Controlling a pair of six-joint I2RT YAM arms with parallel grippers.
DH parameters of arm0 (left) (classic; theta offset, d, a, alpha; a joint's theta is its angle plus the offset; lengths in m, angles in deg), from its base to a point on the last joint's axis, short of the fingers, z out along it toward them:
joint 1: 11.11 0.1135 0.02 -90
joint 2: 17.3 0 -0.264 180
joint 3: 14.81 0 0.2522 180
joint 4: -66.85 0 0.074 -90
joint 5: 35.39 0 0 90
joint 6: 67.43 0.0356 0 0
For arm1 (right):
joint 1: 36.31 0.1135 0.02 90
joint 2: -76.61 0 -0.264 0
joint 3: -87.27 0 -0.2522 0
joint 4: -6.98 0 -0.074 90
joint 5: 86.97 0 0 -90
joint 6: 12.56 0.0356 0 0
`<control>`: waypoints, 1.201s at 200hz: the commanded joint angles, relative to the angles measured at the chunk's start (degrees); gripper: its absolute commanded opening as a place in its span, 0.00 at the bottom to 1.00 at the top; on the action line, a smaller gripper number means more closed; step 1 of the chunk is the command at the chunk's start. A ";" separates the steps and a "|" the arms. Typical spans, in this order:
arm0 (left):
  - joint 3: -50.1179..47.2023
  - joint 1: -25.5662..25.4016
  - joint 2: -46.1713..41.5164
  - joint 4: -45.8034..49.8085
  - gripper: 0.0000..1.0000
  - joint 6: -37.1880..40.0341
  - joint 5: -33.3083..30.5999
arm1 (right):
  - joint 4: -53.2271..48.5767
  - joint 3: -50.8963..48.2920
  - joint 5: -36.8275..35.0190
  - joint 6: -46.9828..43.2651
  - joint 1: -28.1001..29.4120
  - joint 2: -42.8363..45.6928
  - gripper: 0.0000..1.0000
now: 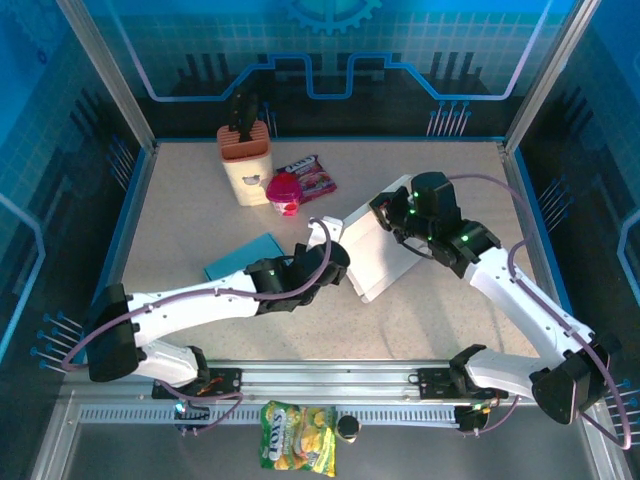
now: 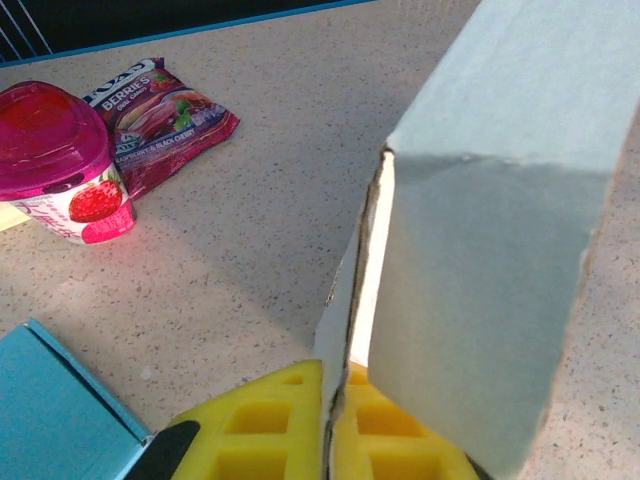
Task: Fold the paper box
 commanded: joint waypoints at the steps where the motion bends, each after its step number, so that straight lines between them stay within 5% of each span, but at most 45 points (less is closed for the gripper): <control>1: -1.52 -0.27 -3.39 -2.76 0.00 1.98 0.05 | 4.04 -3.23 -0.97 -0.05 -0.97 0.53 0.00; 21: -2.95 0.87 -5.17 -1.97 0.00 1.59 1.95 | 9.71 -7.18 -0.86 0.77 -0.55 1.15 0.00; 50: -5.65 4.03 -8.23 0.28 0.39 -0.52 6.09 | 21.52 -15.76 -1.95 4.01 1.48 1.56 0.00; 77: -9.14 5.16 -12.16 1.42 0.50 -2.40 6.92 | 31.89 -20.55 -1.88 5.15 2.51 -0.67 0.00; 173: -23.10 8.30 -19.31 0.19 0.44 -8.40 9.05 | 49.53 -26.06 8.41 2.34 1.06 -11.70 0.00; 240: -31.45 9.82 -20.60 -7.95 0.36 -5.65 12.95 | 54.38 -30.57 16.01 -0.46 -2.62 -14.62 0.00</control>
